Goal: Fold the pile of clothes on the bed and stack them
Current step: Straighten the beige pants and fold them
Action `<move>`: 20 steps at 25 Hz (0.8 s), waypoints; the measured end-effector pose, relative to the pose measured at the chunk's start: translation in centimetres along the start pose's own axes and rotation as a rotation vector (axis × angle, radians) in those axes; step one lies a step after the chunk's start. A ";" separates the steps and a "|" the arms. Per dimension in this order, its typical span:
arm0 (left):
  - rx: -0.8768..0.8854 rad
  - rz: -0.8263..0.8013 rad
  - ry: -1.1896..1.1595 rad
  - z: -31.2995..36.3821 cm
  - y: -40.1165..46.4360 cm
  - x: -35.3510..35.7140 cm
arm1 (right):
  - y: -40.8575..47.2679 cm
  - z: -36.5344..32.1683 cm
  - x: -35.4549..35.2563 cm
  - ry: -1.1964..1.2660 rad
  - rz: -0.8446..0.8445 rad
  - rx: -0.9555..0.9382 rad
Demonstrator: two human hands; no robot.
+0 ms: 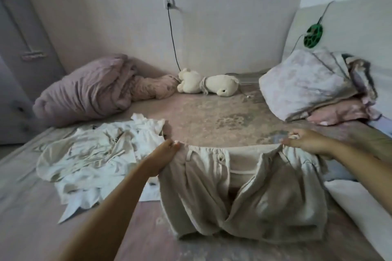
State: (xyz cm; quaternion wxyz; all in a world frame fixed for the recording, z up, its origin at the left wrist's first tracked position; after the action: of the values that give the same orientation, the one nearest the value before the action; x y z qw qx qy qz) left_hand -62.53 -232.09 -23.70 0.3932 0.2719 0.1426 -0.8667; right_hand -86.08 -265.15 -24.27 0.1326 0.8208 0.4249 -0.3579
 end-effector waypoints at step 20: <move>0.804 0.186 0.693 -14.1 -14.2 20.1 | -11.8 3.9 22.9 -0.766 -0.015 -1.051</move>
State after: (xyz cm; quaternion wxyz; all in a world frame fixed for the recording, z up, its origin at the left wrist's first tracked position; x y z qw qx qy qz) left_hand -79.14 -228.50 -46.35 0.2632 0.6825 -0.1038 -0.6739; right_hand -88.48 -246.27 -42.02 0.6562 0.4580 0.4717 -0.3704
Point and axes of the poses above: each hand's wrist, its own y-axis towards the middle knuckle, its own x-axis out of the palm, z = x × y, the point moved 1 cm from there along y, towards the middle knuckle, and after that the axes turned 2 degrees about y, right-handed, at the moved point
